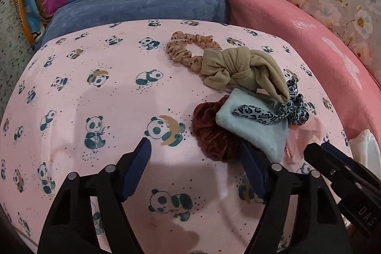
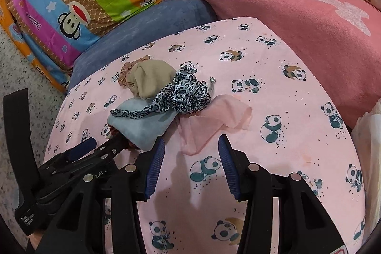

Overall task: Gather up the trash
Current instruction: 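Grasp the dark red scrunchie with the left tool while the right tool grasps the pink sheer cloth, then carry the scrunchie and pink cloth over the bin and open both tools, then move both open tools back to the blue pouch and leopard scarf, then grasp the leopard-print scarf with the right tool, then grasp the light blue drawstring pouch with the left tool, then carry the blue pouch to the bin with the left tool while the right tool holds the scarf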

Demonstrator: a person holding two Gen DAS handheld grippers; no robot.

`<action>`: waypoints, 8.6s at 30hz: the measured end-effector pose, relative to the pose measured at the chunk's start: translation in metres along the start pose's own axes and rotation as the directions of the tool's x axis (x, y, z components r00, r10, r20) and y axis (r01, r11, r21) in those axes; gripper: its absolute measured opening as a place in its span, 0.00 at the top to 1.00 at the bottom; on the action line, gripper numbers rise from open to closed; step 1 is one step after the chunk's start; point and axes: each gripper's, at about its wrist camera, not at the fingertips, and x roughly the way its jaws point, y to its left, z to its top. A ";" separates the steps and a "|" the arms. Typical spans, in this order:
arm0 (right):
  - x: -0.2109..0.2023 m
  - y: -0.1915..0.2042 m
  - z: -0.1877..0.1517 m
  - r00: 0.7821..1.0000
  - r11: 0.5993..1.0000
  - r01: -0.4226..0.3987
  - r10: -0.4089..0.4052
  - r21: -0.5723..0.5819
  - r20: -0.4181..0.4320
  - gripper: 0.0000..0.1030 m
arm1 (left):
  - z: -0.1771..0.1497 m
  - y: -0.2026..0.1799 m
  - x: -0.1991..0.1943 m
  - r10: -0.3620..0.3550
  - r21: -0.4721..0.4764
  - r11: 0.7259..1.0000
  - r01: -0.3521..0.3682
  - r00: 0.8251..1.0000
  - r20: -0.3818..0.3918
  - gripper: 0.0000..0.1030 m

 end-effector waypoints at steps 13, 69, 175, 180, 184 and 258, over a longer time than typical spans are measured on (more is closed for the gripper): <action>0.027 -0.008 0.003 0.999 0.999 0.001 0.001 0.051 -0.036 0.96 | -0.007 -0.012 -0.018 -0.151 -0.009 0.988 0.151 0.988 0.011 0.84; -0.276 -0.180 -0.059 0.925 0.965 -0.004 -0.095 0.261 0.367 0.96 | -0.078 -0.262 -0.157 -0.347 0.391 0.874 0.290 0.934 0.082 0.84; -0.058 -0.044 -0.034 0.994 0.992 -0.046 0.034 0.117 0.101 0.86 | -0.068 -0.048 -0.028 0.004 0.125 0.992 -0.002 1.000 -0.017 0.11; -0.067 -0.052 -0.038 0.994 0.990 -0.051 0.038 0.132 0.098 0.86 | -0.073 -0.053 -0.032 0.012 0.148 0.989 -0.013 1.000 0.008 0.35; -0.075 -0.060 -0.046 0.993 0.984 -0.066 0.049 0.167 0.105 0.86 | -0.073 -0.053 -0.037 -0.035 0.138 0.990 0.034 0.999 0.009 0.77; -0.259 -0.186 -0.080 0.917 0.957 -0.105 -0.013 0.271 0.398 0.86 | -0.049 -0.269 -0.206 -0.364 0.430 0.868 0.249 0.907 0.209 0.88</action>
